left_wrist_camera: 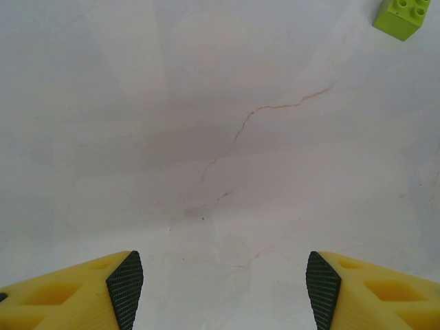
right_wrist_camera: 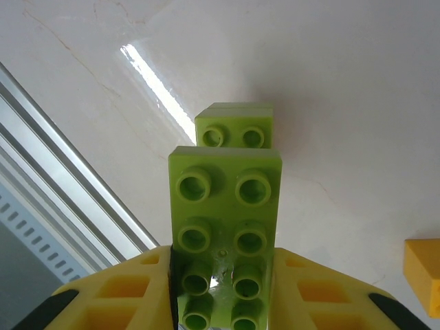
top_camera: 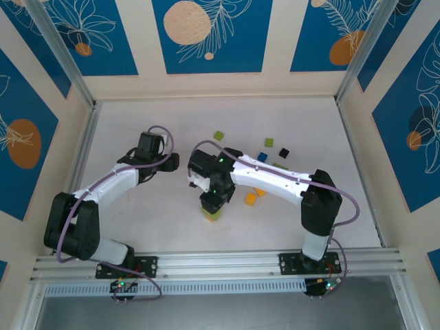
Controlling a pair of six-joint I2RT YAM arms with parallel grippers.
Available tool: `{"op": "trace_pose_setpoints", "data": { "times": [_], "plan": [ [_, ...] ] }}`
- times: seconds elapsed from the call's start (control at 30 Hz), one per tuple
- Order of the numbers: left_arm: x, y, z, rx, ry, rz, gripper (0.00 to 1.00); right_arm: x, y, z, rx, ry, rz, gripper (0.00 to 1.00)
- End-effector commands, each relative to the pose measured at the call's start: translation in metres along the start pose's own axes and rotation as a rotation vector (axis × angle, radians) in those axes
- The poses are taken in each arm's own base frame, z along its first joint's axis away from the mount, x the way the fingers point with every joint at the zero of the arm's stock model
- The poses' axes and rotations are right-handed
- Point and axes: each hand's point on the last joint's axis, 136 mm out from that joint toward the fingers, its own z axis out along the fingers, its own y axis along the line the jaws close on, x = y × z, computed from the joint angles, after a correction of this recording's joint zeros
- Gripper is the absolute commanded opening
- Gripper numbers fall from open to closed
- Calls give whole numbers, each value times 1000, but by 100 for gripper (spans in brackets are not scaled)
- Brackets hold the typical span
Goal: Assemble a carrot with lego
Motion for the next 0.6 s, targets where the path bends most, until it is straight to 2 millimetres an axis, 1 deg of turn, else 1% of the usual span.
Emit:
{"op": "trace_pose_setpoints", "data": {
  "times": [0.0, 0.57],
  "plan": [
    [0, 4, -5, 2, -8, -12, 67, 5, 7, 9, -32, 35, -24, 33],
    [-1, 4, -5, 2, -9, -11, 67, 4, 5, 20, -32, 57, -32, 33]
  ]
}}
